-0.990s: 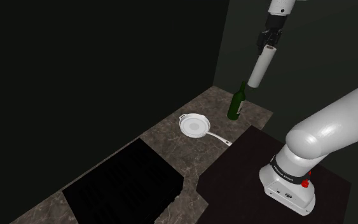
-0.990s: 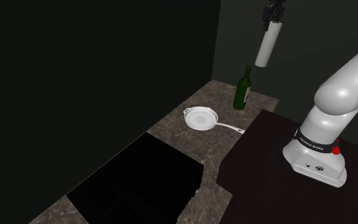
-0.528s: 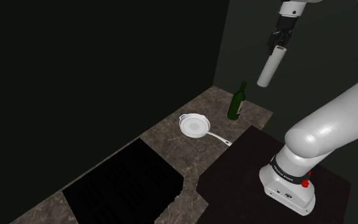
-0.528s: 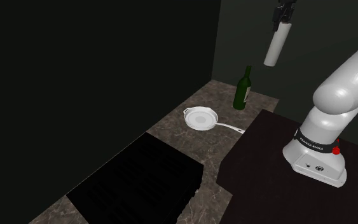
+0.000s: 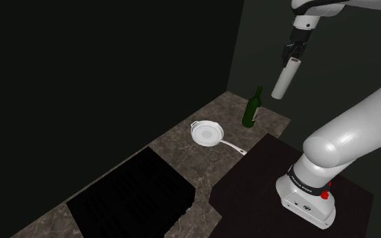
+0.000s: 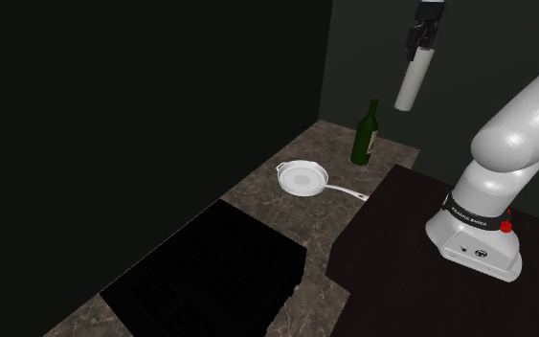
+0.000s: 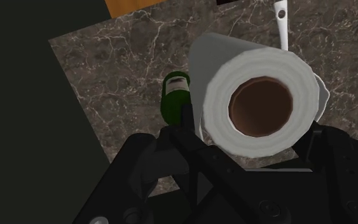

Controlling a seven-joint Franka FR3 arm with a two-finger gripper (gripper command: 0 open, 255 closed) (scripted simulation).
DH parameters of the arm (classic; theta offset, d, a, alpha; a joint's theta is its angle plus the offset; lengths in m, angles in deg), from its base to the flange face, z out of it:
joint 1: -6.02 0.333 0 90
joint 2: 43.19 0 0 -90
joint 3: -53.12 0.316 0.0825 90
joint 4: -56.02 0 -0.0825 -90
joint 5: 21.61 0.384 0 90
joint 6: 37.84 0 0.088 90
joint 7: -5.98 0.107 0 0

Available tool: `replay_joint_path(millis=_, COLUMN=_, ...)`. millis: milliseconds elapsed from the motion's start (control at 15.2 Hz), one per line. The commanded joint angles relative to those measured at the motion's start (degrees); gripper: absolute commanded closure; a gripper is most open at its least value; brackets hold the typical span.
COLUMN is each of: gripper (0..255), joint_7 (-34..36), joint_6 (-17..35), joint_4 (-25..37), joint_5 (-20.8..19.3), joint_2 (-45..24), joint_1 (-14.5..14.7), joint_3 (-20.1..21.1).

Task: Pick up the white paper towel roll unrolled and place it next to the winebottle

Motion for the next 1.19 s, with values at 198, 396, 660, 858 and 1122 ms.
replay_joint_path(millis=198, gripper=255, joint_7=-0.1, joint_6=3.8, joint_4=-3.5, joint_5=0.0, joint_2=-0.3, joint_1=-0.1, joint_3=-0.3)
replay_joint_path(millis=396, gripper=255, joint_7=-0.2, joint_6=6.1, joint_4=-5.4, joint_5=0.1, joint_2=-0.7, joint_1=-0.1, joint_3=-0.5)
replay_joint_path(millis=660, gripper=255, joint_7=-0.5, joint_6=9.3, joint_4=-7.8, joint_5=0.3, joint_2=-1.5, joint_1=-0.2, joint_3=-0.9)
replay_joint_path(millis=858, gripper=255, joint_7=-0.8, joint_6=11.6, joint_4=-9.5, joint_5=0.5, joint_2=-2.2, joint_1=-0.2, joint_3=-1.1)
replay_joint_path(millis=1122, gripper=255, joint_7=-1.2, joint_6=14.8, joint_4=-11.6, joint_5=0.9, joint_2=-3.4, joint_1=-0.2, joint_3=-1.5)
